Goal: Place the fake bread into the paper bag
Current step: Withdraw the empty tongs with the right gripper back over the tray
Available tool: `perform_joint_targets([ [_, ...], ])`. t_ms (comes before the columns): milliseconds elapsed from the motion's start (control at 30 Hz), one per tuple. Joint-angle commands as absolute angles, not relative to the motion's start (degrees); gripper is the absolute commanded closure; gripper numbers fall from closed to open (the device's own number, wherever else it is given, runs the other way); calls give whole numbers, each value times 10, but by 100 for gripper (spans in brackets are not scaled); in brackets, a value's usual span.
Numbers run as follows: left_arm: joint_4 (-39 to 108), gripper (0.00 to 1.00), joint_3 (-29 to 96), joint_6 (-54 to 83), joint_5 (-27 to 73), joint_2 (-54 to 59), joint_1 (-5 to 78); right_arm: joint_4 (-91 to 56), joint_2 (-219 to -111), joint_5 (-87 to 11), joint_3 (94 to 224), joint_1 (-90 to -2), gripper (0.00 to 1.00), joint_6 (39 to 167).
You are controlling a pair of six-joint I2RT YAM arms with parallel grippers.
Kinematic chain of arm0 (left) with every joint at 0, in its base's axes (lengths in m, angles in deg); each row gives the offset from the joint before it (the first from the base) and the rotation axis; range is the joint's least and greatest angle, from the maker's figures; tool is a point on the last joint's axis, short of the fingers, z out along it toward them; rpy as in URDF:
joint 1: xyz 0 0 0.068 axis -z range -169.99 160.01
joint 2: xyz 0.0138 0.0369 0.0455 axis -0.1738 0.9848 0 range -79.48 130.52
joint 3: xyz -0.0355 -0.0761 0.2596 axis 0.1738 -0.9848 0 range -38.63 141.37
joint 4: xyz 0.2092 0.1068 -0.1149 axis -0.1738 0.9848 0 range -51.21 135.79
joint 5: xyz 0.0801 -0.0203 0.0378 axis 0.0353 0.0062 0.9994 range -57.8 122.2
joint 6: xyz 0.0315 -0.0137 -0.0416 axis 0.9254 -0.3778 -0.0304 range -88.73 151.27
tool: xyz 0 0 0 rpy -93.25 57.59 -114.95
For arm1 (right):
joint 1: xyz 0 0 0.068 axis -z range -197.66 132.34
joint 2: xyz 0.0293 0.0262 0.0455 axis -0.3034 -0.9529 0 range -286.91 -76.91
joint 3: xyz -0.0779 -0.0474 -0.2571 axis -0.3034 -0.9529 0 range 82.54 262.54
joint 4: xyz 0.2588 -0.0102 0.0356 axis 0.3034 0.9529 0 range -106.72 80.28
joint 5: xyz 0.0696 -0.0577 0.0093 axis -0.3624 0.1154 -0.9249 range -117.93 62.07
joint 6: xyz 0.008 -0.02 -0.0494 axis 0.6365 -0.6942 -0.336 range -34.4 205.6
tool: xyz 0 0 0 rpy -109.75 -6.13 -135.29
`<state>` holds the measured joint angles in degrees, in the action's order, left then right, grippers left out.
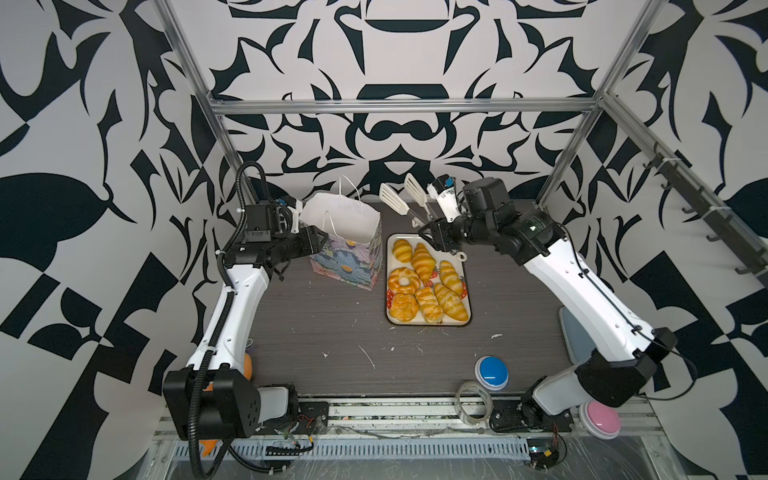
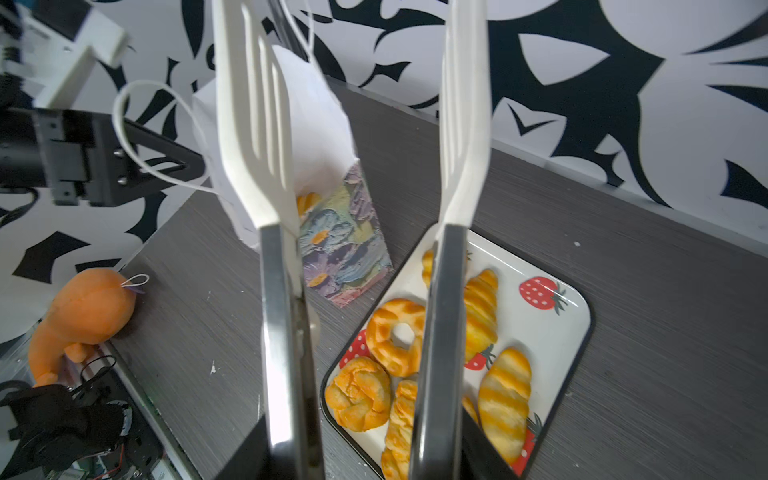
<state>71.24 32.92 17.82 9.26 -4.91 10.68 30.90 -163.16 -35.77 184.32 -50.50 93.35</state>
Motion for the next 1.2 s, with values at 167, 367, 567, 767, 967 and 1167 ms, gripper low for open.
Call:
perform_joint_targets([
  [167, 726, 48, 335, 189, 99, -88, 106, 304, -1631, -373, 1780, -416, 47, 968],
  [367, 723, 47, 336, 189, 96, -86, 106, 296, -1641, -381, 1742, -371, 47, 986],
  [567, 719, 47, 336, 186, 98, -83, 106, 272, -1640, -397, 1707, -354, 48, 996],
  [767, 710, 48, 336, 185, 102, -87, 106, 255, -1641, -406, 1688, -345, 48, 1008],
  [967, 706, 51, 366, 191, 106, -75, 121, 245, -1643, -416, 1682, -342, 48, 1012],
  [1167, 726, 52, 399, 200, 126, -46, 132, 238, -1639, -425, 1678, -336, 49, 1014],
])
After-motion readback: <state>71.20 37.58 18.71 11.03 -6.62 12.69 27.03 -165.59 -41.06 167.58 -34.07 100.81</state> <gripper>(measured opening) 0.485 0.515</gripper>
